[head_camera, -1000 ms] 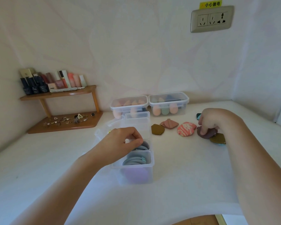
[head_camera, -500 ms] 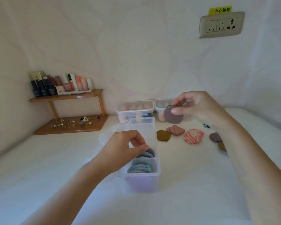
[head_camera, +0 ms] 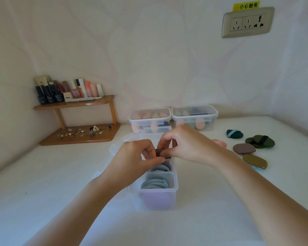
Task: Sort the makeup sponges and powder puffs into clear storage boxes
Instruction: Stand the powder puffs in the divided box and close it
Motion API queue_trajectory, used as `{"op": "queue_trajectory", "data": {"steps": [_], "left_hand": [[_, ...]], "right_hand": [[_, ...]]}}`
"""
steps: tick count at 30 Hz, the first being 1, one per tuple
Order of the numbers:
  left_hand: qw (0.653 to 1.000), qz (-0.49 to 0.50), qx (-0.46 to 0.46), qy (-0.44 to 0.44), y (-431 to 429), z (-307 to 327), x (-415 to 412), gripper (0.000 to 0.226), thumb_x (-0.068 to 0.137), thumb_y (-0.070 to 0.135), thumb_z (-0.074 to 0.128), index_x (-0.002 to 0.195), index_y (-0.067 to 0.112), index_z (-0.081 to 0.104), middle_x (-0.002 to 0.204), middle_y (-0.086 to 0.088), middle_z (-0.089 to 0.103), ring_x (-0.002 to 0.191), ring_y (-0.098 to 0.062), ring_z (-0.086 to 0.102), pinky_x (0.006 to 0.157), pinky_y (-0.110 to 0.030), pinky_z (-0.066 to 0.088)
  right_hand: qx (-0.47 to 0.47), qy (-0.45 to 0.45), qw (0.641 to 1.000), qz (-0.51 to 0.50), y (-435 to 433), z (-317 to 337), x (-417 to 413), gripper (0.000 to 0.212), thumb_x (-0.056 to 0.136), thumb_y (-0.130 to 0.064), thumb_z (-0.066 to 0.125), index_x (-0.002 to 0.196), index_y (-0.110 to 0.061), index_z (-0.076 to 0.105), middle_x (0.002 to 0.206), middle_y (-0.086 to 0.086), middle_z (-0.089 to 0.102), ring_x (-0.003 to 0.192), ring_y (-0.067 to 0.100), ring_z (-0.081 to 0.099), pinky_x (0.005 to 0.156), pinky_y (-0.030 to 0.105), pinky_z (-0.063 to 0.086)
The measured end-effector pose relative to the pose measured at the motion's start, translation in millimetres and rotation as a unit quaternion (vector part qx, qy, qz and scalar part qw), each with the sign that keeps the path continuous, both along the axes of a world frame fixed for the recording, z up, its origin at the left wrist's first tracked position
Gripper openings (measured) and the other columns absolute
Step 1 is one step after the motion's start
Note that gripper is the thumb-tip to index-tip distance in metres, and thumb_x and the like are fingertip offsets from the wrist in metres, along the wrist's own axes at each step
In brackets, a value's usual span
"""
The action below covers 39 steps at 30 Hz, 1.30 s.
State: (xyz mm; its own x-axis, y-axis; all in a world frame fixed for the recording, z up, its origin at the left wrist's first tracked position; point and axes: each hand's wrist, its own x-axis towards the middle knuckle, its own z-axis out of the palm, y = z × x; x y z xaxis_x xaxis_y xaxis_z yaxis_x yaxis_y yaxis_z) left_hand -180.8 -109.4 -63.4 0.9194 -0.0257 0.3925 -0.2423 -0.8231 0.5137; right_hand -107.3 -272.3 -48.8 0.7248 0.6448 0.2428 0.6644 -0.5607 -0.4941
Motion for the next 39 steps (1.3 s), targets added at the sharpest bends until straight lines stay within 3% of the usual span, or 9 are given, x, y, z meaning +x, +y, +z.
{"op": "queue_trajectory", "data": {"steps": [7, 11, 16, 19, 23, 27, 30, 34, 39], "left_hand": [[1.000, 0.008, 0.008, 0.003, 0, -1, 0, 0.023, 0.072, 0.043, 0.074, 0.064, 0.031, 0.056, 0.068, 0.015, 0.063, 0.073, 0.007, 0.055, 0.061, -0.004, 0.038], [0.999, 0.030, 0.022, -0.009, -1, 0, -1, 0.022, 0.071, 0.046, 0.074, 0.071, 0.034, 0.055, 0.076, 0.021, 0.059, 0.077, 0.007, 0.054, 0.064, -0.001, 0.037], [0.999, 0.019, 0.004, 0.028, 0, -1, 0, 0.017, 0.074, 0.048, 0.070, 0.084, 0.036, 0.065, 0.072, 0.025, 0.064, 0.081, 0.015, 0.054, 0.064, 0.001, 0.038], [0.999, 0.010, -0.003, 0.052, 0, -1, 1, 0.011, 0.078, 0.044, 0.068, 0.083, 0.034, 0.070, 0.075, 0.024, 0.065, 0.082, 0.018, 0.052, 0.064, 0.003, 0.037], [0.998, 0.009, -0.007, 0.066, 0, 0, 2, 0.005, 0.078, 0.044, 0.068, 0.078, 0.039, 0.066, 0.075, 0.024, 0.064, 0.081, 0.019, 0.051, 0.062, 0.004, 0.038], [0.998, 0.003, -0.011, 0.059, 1, 0, 1, 0.005, 0.079, 0.043, 0.068, 0.076, 0.041, 0.064, 0.075, 0.025, 0.063, 0.081, 0.020, 0.052, 0.059, 0.004, 0.038], [0.999, -0.002, -0.018, 0.047, 5, 0, 0, 0.002, 0.080, 0.038, 0.068, 0.079, 0.040, 0.069, 0.073, 0.029, 0.061, 0.082, 0.021, 0.052, 0.061, 0.005, 0.038], [1.000, 0.004, -0.012, 0.025, 8, -2, -2, 0.009, 0.081, 0.035, 0.068, 0.086, 0.033, 0.075, 0.072, 0.031, 0.061, 0.084, 0.018, 0.054, 0.065, 0.003, 0.040], [0.999, 0.007, -0.013, 0.038, 5, -1, -2, 0.009, 0.082, 0.034, 0.068, 0.086, 0.033, 0.075, 0.072, 0.030, 0.060, 0.078, 0.017, 0.056, 0.065, 0.004, 0.039]], "right_hand": [[-0.049, 0.006, 0.997, 0.056, 3, 2, -8, 0.020, 0.092, -0.018, 0.056, 0.088, -0.018, 0.076, 0.052, -0.021, 0.055, 0.051, -0.011, 0.051, 0.050, 0.009, 0.037], [-0.056, 0.035, 0.997, 0.041, 2, 0, -4, 0.021, 0.093, -0.024, 0.054, 0.084, -0.024, 0.073, 0.057, -0.018, 0.057, 0.049, -0.003, 0.049, 0.052, 0.014, 0.036], [-0.009, 0.055, 0.998, 0.020, -4, 9, -7, 0.018, 0.091, -0.031, 0.057, 0.086, -0.023, 0.072, 0.076, -0.007, 0.073, 0.056, 0.008, 0.062, 0.066, 0.029, 0.052], [0.054, -0.025, 0.996, -0.070, -15, 16, 3, 0.019, 0.092, -0.029, 0.059, 0.085, -0.017, 0.071, 0.076, -0.005, 0.073, 0.067, 0.017, 0.066, 0.066, 0.029, 0.051], [-0.072, -0.086, 0.955, -0.275, -48, 13, 34, 0.024, 0.093, -0.021, 0.046, 0.073, -0.017, 0.058, 0.076, 0.003, 0.062, 0.074, 0.029, 0.059, 0.058, 0.032, 0.043], [-0.270, 0.075, 0.896, -0.345, -83, 6, 61, 0.028, 0.093, -0.012, 0.044, 0.114, -0.008, 0.061, 0.121, 0.013, 0.062, 0.099, 0.028, 0.059, 0.089, 0.030, 0.046], [-0.377, 0.114, 0.839, -0.375, -99, -1, 66, 0.020, 0.092, -0.016, 0.049, 0.108, -0.007, 0.057, 0.119, 0.012, 0.062, 0.088, 0.025, 0.053, 0.084, 0.027, 0.046], [-0.392, 0.115, 0.818, -0.405, -104, 4, 63, 0.022, 0.090, -0.014, 0.056, 0.111, -0.006, 0.059, 0.089, 0.007, 0.056, 0.085, 0.023, 0.053, 0.072, 0.025, 0.042], [-0.363, 0.153, 0.810, -0.434, -98, 9, 66, 0.039, 0.090, -0.018, 0.063, 0.124, -0.001, 0.054, 0.098, 0.009, 0.053, 0.079, 0.020, 0.055, 0.076, 0.025, 0.045]]}}
